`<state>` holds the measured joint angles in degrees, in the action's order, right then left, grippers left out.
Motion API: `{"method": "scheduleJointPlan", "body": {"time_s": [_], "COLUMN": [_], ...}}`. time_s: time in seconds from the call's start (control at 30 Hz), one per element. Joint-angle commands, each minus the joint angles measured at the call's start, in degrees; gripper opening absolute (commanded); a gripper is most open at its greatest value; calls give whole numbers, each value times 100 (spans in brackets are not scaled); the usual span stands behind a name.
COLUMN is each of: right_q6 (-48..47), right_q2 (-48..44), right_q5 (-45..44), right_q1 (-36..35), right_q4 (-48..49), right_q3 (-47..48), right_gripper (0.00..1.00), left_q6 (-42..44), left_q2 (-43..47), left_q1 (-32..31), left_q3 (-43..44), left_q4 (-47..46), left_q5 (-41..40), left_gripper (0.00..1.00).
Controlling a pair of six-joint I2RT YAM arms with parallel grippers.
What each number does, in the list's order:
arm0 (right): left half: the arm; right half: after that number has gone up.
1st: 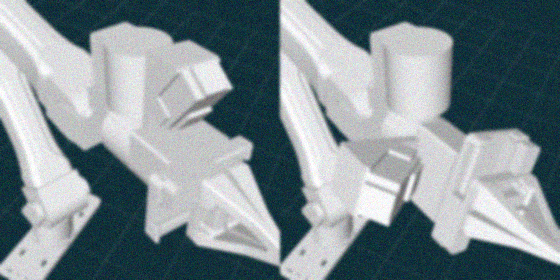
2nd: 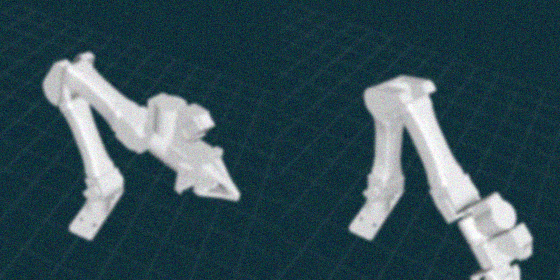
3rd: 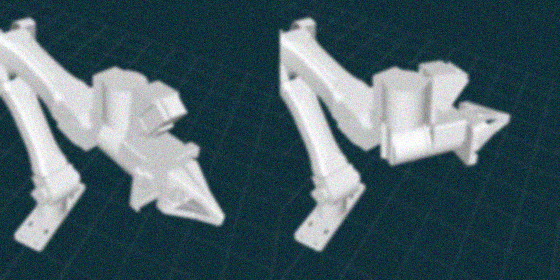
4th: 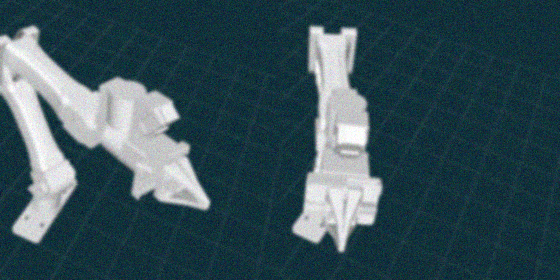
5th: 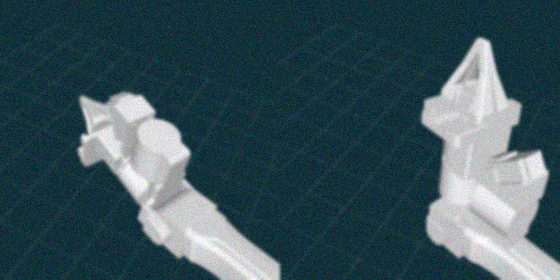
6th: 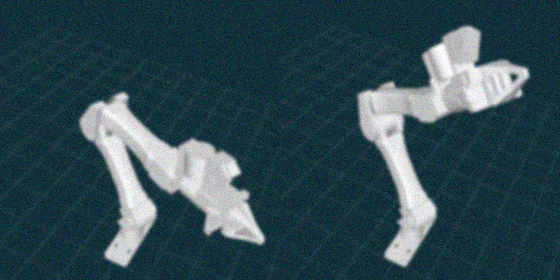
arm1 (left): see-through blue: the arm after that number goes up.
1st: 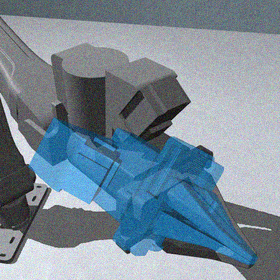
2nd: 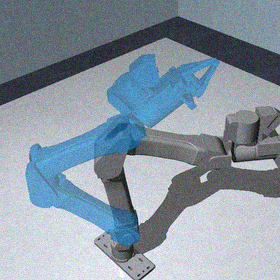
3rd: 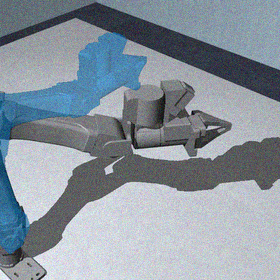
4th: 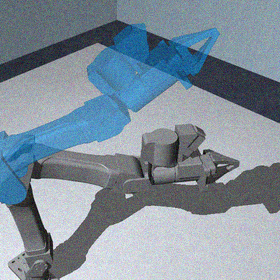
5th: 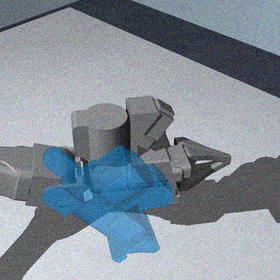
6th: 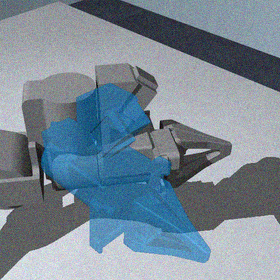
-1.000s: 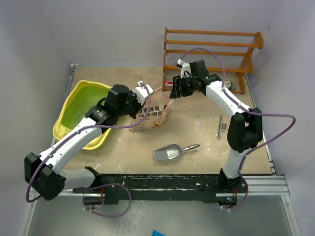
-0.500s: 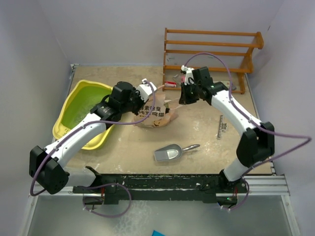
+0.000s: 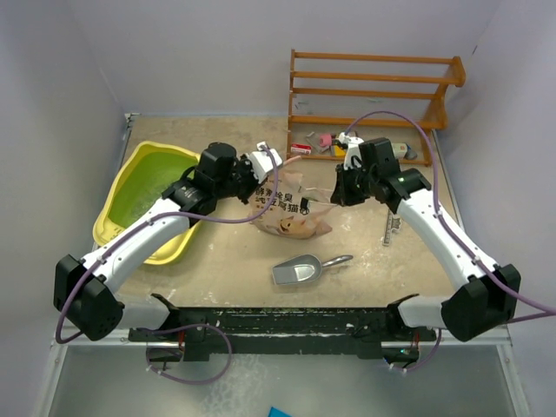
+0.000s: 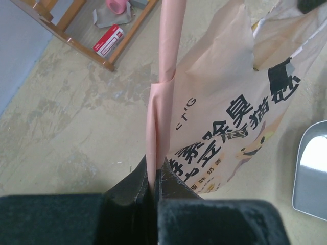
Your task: Fill the litter box with clean litter
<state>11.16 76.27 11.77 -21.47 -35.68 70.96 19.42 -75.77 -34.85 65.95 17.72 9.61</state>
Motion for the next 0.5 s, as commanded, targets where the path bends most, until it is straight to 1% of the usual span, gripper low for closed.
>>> {"method": "scheduleJointPlan", "body": {"time_s": [0.0,0.03,0.07,0.1,0.13,0.17,0.2,0.27,0.33,0.47], "right_q6": [216,221,219,218,202,181,187,190,136,-33], "right_q2": [-550,-567,-583,-603,-638,-696,-768,-978,-1246,-1875], "right_q5": [-54,-90,-127,-165,-163,-155,-180,-254,-292,-124], "right_q1": [56,56,56,56,56,56,56,56,56,64], "right_q4": [-279,-289,-309,-334,-355,-368,-332,-210,-9,548], "right_q3": [-355,-409,-442,-458,-453,-444,-438,-445,-515,-1013], "right_gripper": [0,0,9,25,37,44,48,53,56,59], "left_q6": [191,170,141,110,62,3,-41,-173,-408,-1048], "left_q2": [332,387,432,505,583,686,805,1104,1470,2165], "left_q1": [337,338,339,339,341,339,345,403,554,878], "left_q3": [111,45,-12,-62,-125,-219,-315,-602,-1031,-2104], "left_q4": [-328,-387,-419,-441,-487,-557,-632,-878,-1322,-2418], "left_q5": [-73,-28,50,138,206,245,258,230,259,608], "left_gripper": [9,16,24,32,41,48,53,62,73,92]}}
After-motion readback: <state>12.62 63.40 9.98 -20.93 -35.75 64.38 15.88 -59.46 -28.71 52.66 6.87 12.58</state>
